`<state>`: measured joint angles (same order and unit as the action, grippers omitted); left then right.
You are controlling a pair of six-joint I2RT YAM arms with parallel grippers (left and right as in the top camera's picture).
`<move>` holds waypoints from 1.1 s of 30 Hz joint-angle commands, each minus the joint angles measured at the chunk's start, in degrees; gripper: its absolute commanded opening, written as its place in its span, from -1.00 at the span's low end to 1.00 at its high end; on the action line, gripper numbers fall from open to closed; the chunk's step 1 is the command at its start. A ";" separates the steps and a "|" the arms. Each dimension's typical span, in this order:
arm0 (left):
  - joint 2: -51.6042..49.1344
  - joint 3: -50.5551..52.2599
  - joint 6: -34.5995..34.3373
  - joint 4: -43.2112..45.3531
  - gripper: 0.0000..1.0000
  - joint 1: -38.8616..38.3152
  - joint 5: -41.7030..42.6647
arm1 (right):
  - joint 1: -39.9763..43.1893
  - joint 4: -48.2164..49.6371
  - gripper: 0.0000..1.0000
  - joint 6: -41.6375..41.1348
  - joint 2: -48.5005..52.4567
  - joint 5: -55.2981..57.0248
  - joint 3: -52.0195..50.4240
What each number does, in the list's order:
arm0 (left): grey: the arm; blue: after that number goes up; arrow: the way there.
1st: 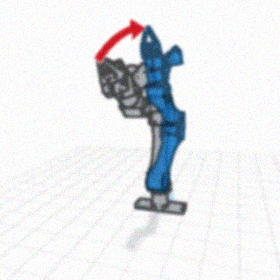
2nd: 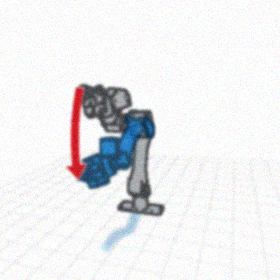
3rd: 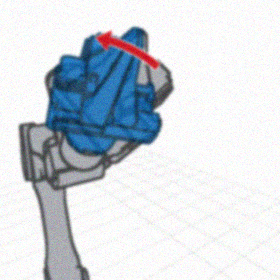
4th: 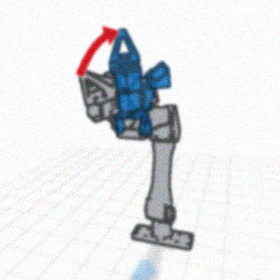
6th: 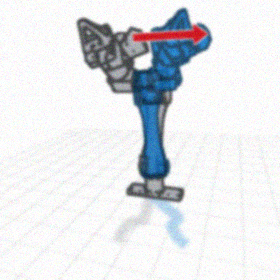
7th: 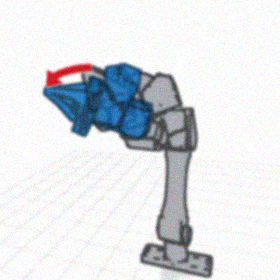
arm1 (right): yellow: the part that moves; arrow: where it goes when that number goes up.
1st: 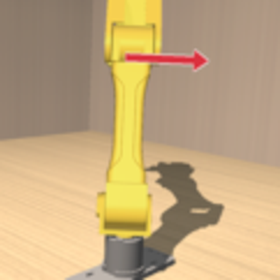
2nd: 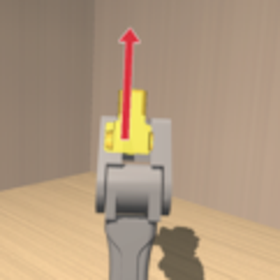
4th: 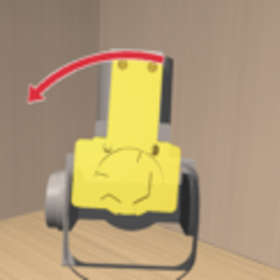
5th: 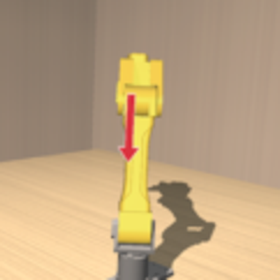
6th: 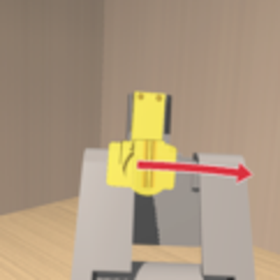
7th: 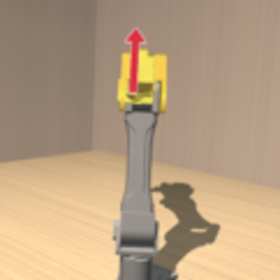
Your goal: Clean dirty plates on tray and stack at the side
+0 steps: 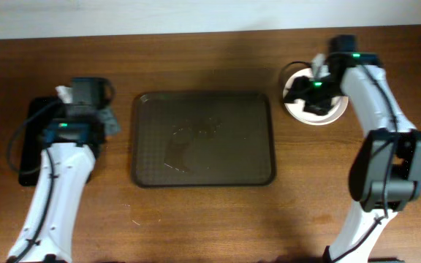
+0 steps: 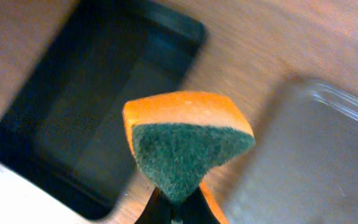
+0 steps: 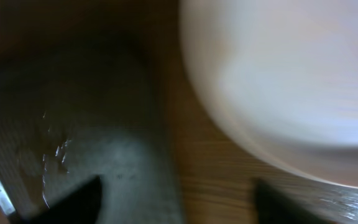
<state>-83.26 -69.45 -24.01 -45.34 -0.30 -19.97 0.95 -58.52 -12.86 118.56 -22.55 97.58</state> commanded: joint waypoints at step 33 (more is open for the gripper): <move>8.61 -9.25 10.84 0.20 0.99 25.22 26.62 | -28.70 -37.81 0.97 0.39 -18.78 16.61 14.19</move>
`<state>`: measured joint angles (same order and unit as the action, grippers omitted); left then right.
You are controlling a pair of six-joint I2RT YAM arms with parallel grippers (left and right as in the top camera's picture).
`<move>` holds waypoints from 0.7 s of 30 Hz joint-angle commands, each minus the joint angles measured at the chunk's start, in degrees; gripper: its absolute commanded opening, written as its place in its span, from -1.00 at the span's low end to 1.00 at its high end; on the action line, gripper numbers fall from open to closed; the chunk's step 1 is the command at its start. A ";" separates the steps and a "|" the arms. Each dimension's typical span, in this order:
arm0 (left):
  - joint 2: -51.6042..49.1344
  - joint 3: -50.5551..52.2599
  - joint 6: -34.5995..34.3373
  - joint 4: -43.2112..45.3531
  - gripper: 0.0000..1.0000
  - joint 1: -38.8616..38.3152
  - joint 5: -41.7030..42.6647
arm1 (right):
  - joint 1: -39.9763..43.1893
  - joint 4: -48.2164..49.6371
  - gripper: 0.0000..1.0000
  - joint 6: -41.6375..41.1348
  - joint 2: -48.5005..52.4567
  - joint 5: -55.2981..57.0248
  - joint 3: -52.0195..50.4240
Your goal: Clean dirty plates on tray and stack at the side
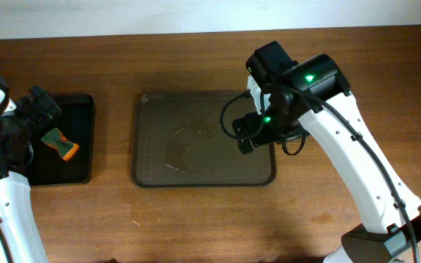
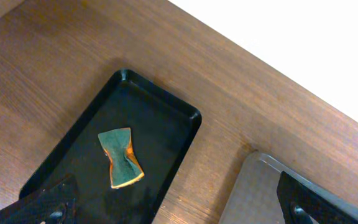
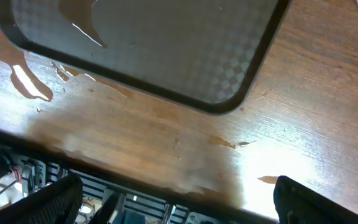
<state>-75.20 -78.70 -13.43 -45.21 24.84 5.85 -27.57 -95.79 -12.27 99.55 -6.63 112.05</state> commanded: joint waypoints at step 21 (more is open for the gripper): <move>0.55 0.00 0.26 0.09 0.99 0.09 0.81 | 0.87 51.45 0.97 19.58 -12.55 -0.61 -32.54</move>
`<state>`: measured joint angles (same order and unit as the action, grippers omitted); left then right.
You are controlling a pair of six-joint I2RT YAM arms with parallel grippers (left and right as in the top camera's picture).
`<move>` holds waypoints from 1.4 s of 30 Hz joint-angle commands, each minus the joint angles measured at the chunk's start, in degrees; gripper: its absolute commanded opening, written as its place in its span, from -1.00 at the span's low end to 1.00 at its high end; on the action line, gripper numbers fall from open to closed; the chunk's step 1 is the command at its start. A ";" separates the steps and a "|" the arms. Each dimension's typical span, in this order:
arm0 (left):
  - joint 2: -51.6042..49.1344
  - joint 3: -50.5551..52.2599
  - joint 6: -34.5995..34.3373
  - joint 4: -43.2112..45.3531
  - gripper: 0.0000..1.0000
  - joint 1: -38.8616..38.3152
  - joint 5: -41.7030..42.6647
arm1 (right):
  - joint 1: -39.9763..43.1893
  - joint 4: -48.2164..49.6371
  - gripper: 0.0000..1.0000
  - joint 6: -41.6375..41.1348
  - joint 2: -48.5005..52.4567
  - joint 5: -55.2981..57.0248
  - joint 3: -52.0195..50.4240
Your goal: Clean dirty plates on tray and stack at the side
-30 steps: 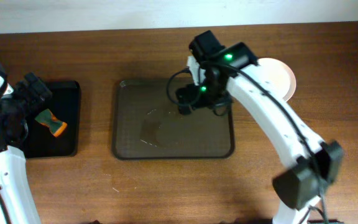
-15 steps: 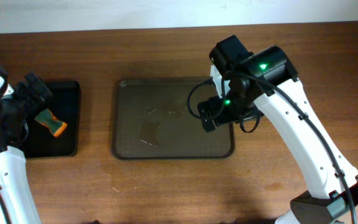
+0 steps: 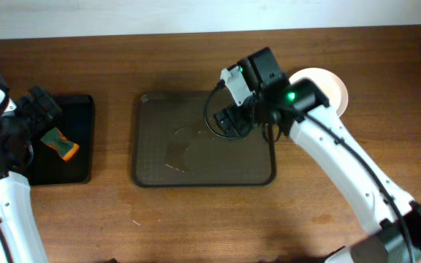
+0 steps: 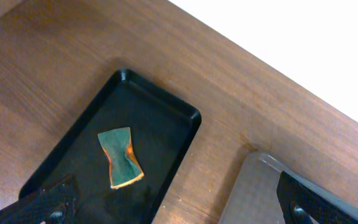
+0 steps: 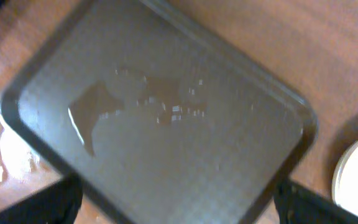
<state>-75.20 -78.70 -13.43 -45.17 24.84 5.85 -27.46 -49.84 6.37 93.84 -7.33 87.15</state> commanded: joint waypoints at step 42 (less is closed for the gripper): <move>0.55 0.00 0.26 0.02 0.99 0.09 0.81 | 26.45 45.97 0.97 5.40 -93.66 -0.92 -86.84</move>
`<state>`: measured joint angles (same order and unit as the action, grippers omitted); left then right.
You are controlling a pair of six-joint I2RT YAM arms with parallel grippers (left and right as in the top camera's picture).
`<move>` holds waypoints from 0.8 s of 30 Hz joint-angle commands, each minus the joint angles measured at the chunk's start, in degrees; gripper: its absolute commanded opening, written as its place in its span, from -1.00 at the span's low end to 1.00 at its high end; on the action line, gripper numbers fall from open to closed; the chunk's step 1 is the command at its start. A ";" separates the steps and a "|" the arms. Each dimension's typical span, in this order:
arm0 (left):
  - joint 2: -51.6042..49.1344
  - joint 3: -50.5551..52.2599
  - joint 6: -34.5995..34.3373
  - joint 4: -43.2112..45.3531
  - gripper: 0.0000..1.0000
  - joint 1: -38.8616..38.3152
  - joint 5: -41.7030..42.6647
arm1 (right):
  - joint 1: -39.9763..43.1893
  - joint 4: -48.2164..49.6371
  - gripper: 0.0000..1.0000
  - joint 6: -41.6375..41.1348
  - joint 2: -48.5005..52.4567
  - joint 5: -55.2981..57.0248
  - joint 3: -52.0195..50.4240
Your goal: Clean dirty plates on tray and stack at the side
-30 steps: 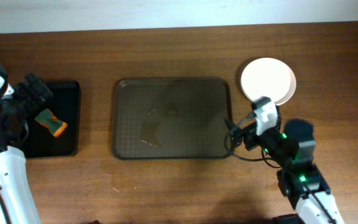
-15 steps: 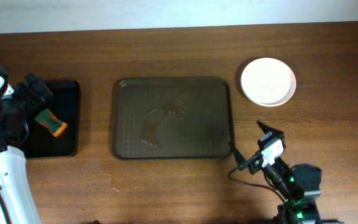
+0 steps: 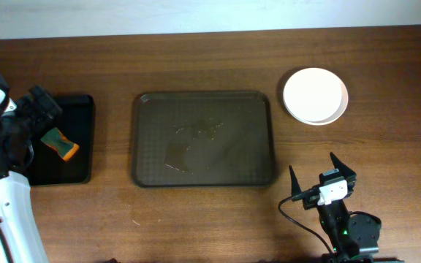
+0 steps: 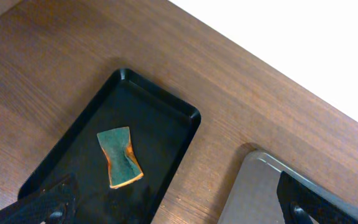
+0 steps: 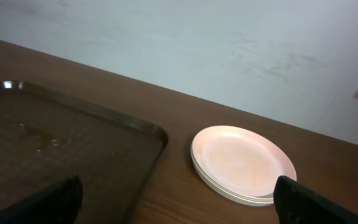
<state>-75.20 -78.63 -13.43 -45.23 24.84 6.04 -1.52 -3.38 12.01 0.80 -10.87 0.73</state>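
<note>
Two white plates (image 3: 315, 96) sit stacked on the table right of the dark tray (image 3: 143, 139); the stack (image 5: 243, 163) looks clean. The tray holds only a wet patch (image 3: 188, 142). An orange and green sponge (image 4: 119, 157) lies in the small black tray (image 4: 179, 118) at the left. My left gripper (image 4: 179, 211) hangs open high above the black tray's near side, holding nothing. My right gripper (image 5: 179, 208) is open and empty, low at the table's near edge (image 3: 314, 175), facing the plates.
The brown wooden table (image 3: 210, 212) carries everything. The sponge (image 3: 58, 143) and its black tray (image 3: 79, 172) stand at the far left, beside my left arm (image 3: 6, 197). A pale wall (image 5: 229, 37) rises behind the table.
My right arm was over the dark tray's upper right part. Now it is down at the table's near right edge, level with the plates. The left arm and the sponge have not moved.
My left gripper was shut on the sponge beside the black tray while my right gripper was at the white plates. Then the sponge lay in the black tray, with the left gripper open and drawn back. The right arm stood over the dark tray twice, and now rests near the front edge.
</note>
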 commanded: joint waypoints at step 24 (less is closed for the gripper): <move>0.55 -0.07 0.26 0.09 0.99 0.09 0.61 | 0.42 -1.18 0.97 -11.39 -0.59 13.51 -0.42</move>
<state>-75.20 -78.63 -13.43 -45.23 24.84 6.04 -1.52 -4.32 0.27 0.80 1.69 0.73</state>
